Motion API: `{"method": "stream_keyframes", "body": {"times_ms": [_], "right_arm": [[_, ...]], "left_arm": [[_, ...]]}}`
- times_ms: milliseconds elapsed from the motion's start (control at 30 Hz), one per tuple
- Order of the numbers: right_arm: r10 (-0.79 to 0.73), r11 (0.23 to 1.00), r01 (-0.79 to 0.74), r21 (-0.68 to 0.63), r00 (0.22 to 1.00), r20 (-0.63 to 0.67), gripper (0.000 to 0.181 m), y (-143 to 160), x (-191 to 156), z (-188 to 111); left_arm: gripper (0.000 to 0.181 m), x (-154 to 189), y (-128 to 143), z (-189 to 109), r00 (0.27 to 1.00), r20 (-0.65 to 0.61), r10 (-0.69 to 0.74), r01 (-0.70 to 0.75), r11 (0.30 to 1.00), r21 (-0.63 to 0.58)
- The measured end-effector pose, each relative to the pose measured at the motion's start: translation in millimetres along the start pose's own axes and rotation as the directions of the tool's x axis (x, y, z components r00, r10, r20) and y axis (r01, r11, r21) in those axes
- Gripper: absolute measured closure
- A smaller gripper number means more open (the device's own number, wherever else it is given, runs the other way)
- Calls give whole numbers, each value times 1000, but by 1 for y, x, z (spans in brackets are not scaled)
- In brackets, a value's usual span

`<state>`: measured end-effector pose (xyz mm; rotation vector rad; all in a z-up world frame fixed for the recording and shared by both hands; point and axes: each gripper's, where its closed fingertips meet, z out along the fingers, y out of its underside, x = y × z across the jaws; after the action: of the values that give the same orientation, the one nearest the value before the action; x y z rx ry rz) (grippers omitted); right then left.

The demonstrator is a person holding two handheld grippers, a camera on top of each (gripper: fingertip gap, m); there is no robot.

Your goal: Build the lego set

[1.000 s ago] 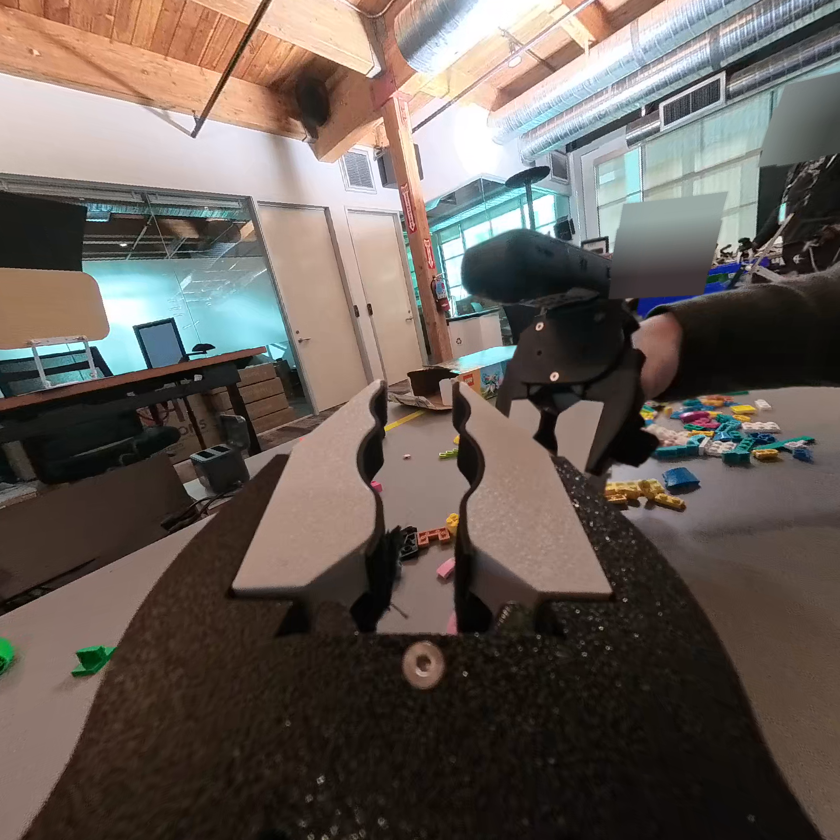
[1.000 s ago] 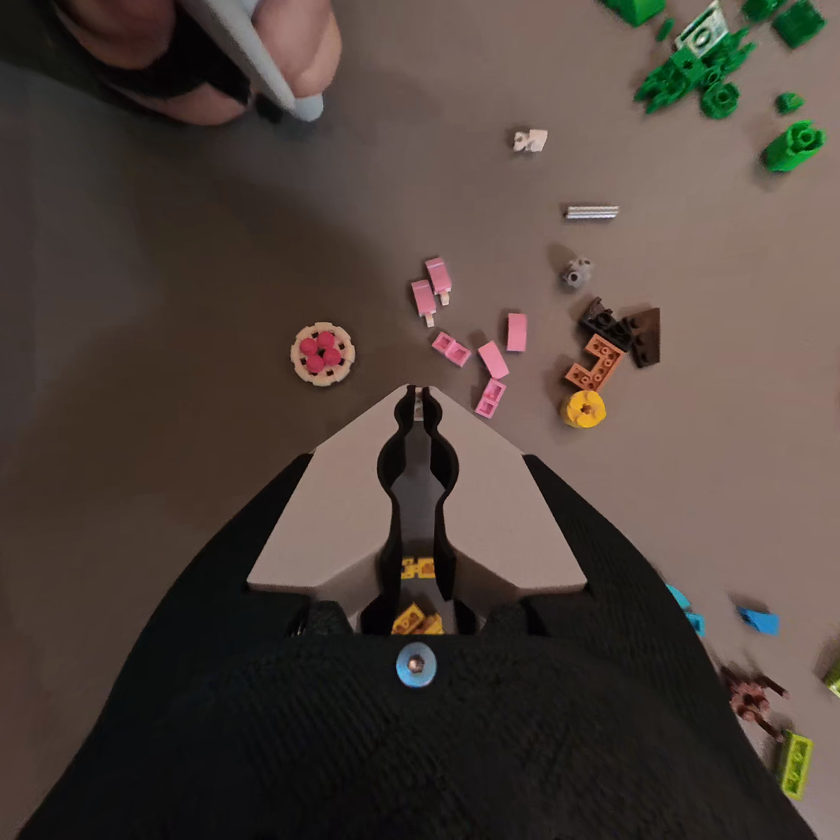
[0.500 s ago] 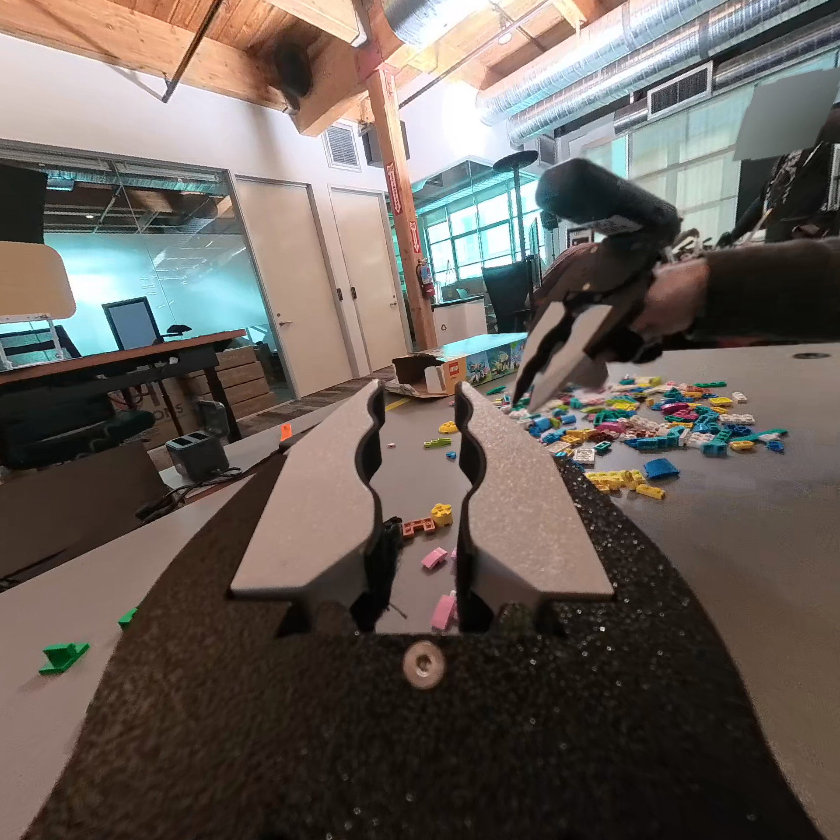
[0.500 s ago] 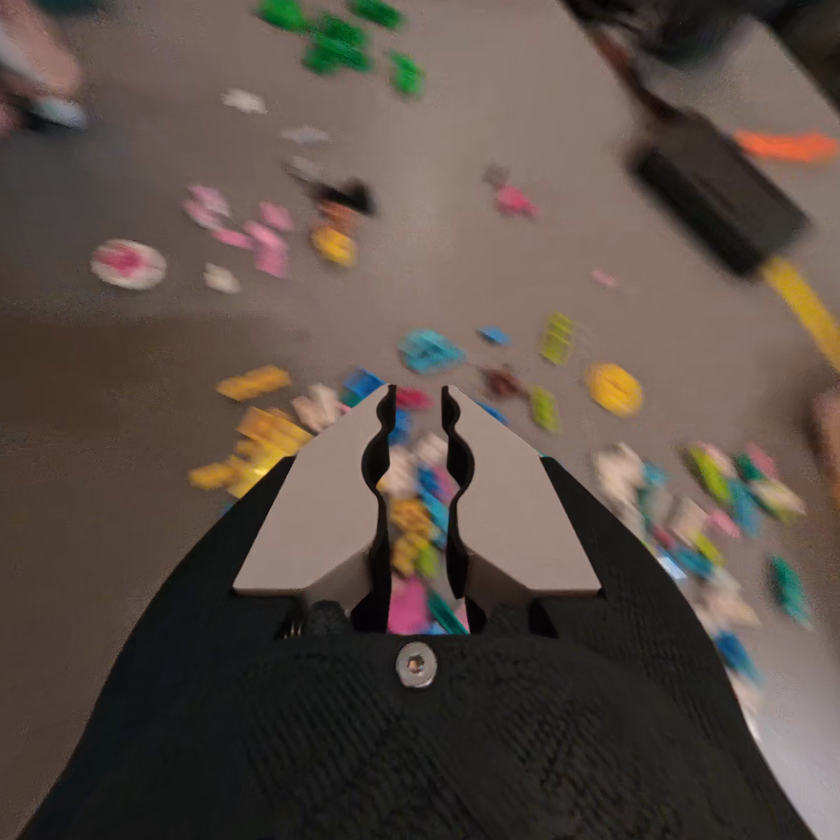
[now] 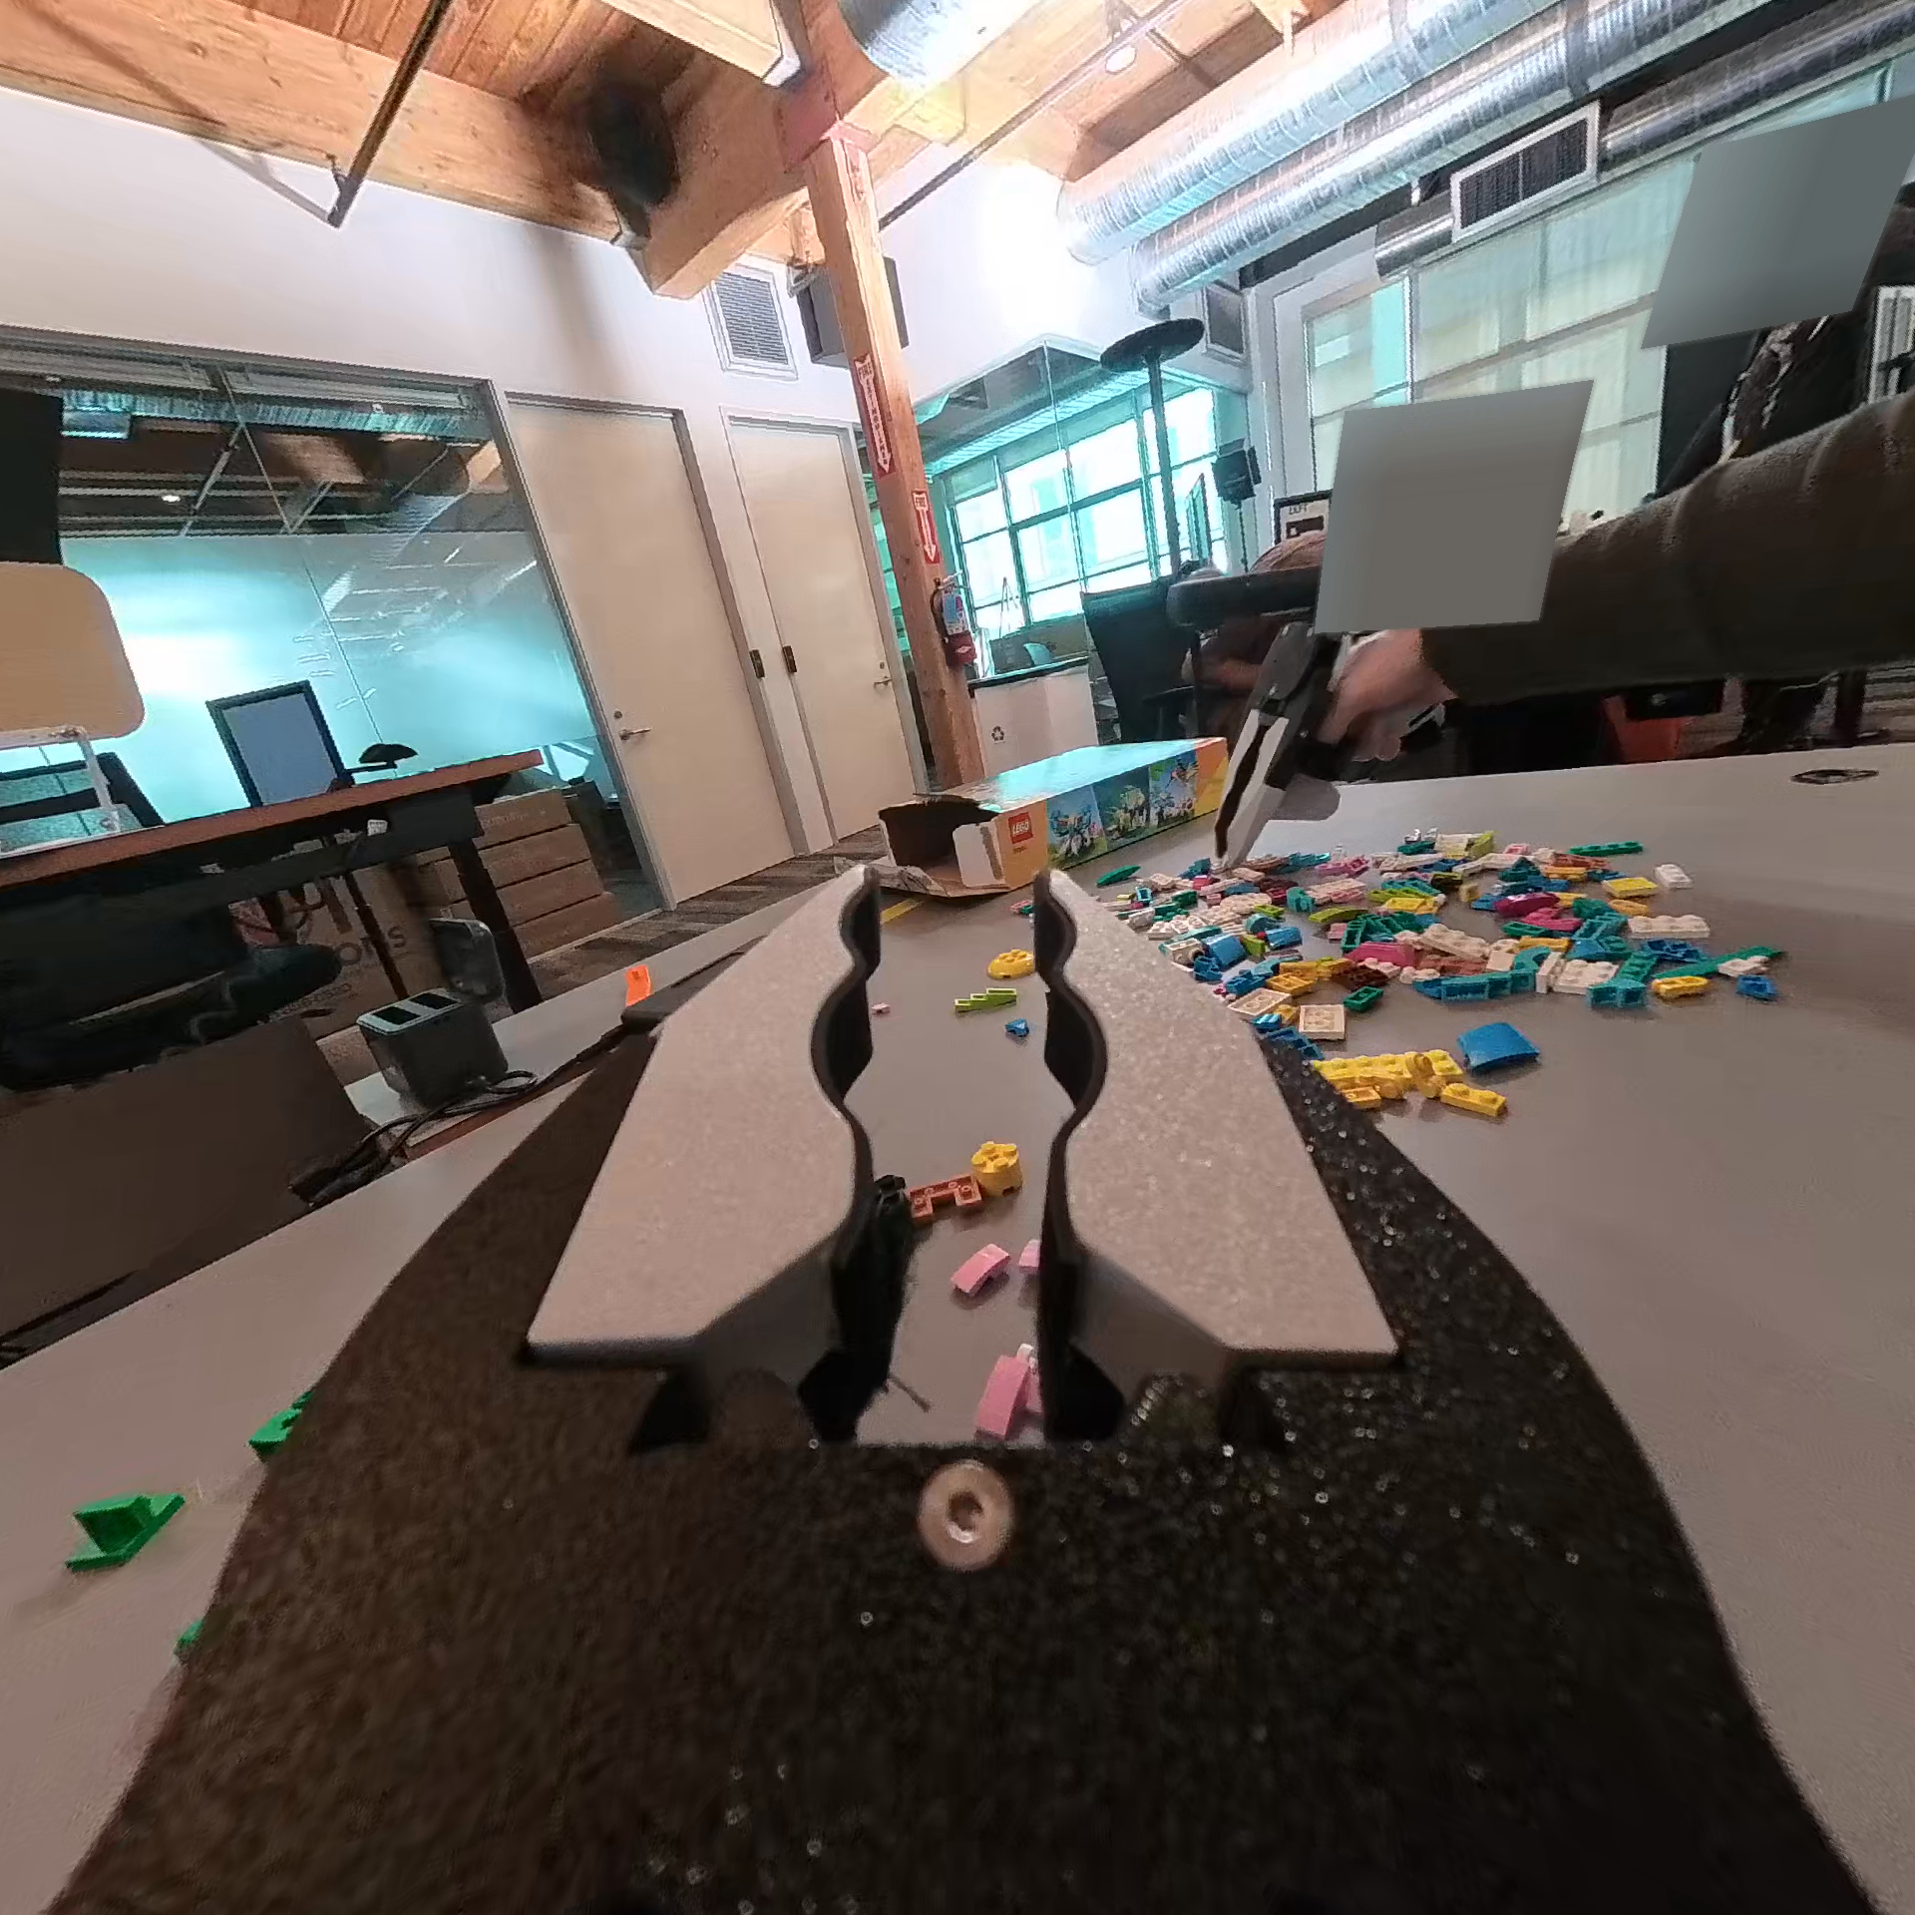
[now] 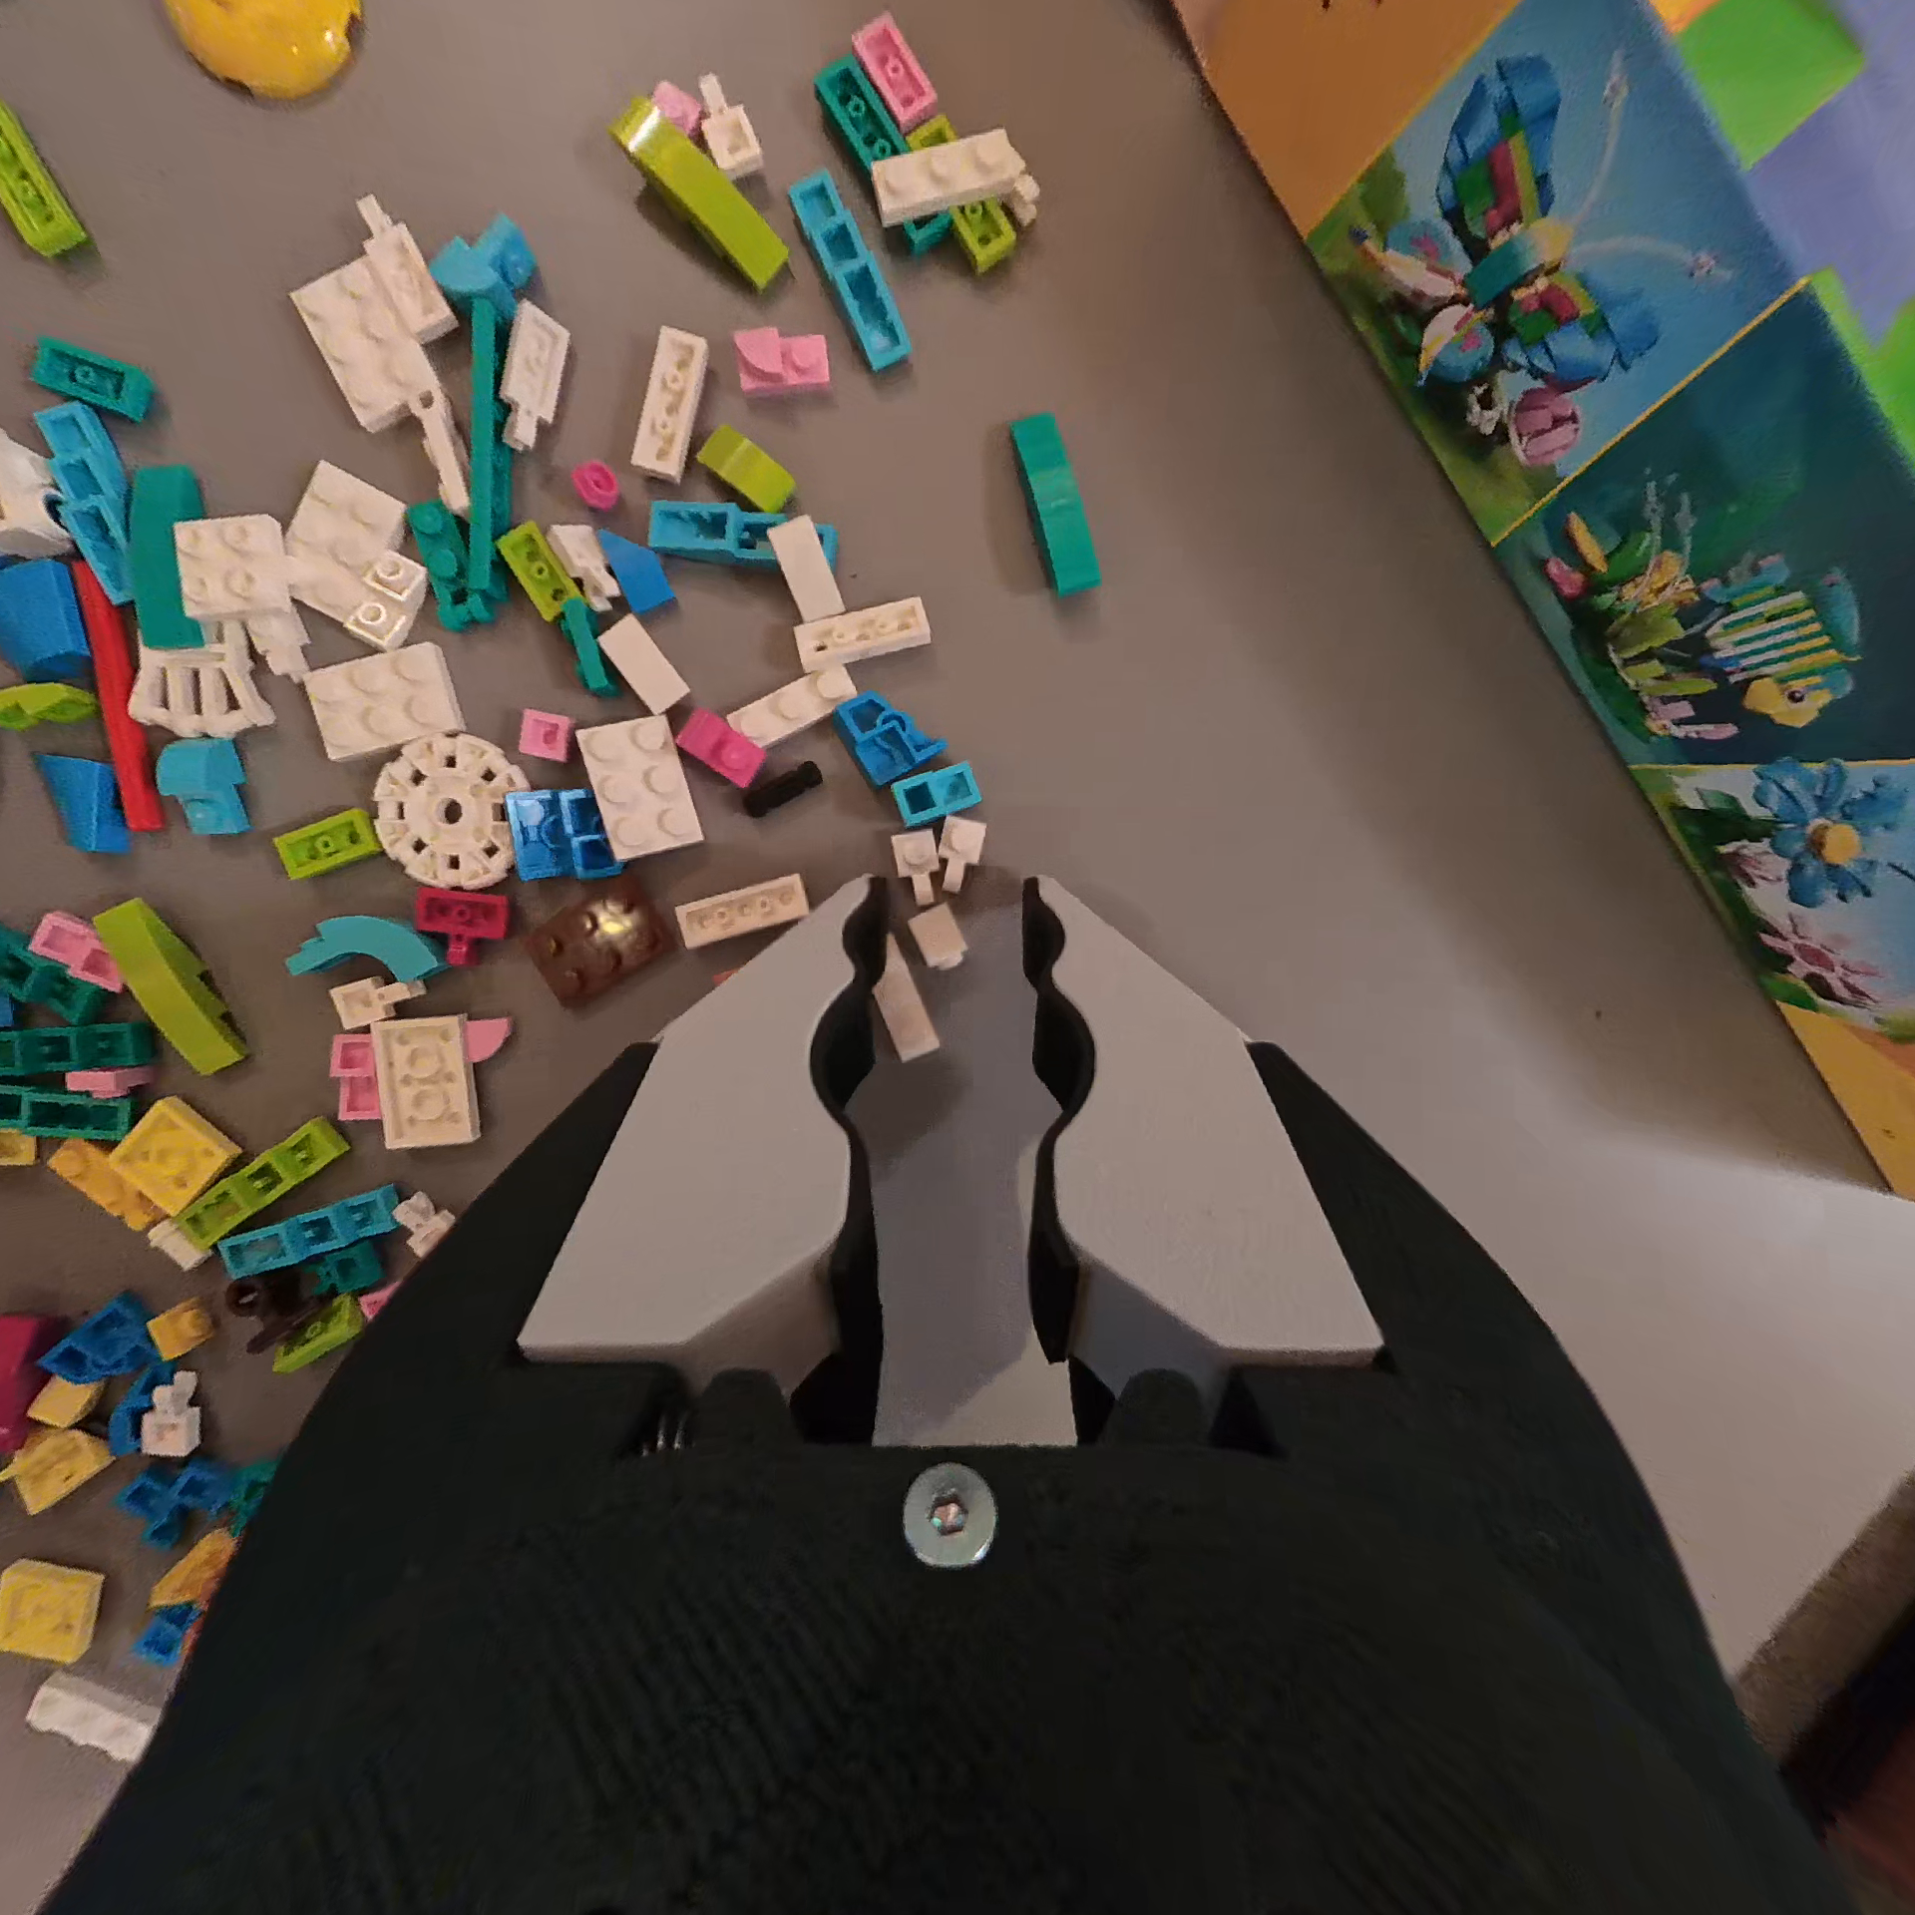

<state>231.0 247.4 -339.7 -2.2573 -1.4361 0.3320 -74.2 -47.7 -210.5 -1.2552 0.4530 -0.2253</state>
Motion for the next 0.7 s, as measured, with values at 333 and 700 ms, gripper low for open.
{"method": "stream_keyframes", "body": {"times_ms": [333,700], "right_arm": [[-24,999,23,28,999,41,162,-3,3,2],[-78,995,76,64,996,42,167,-7,-3,4]], "left_arm": [[155,2,1,1,1000,-12,4,-4,1000,-5],[155,3,2,1,1000,-21,4,-4,1000,-10]]}}
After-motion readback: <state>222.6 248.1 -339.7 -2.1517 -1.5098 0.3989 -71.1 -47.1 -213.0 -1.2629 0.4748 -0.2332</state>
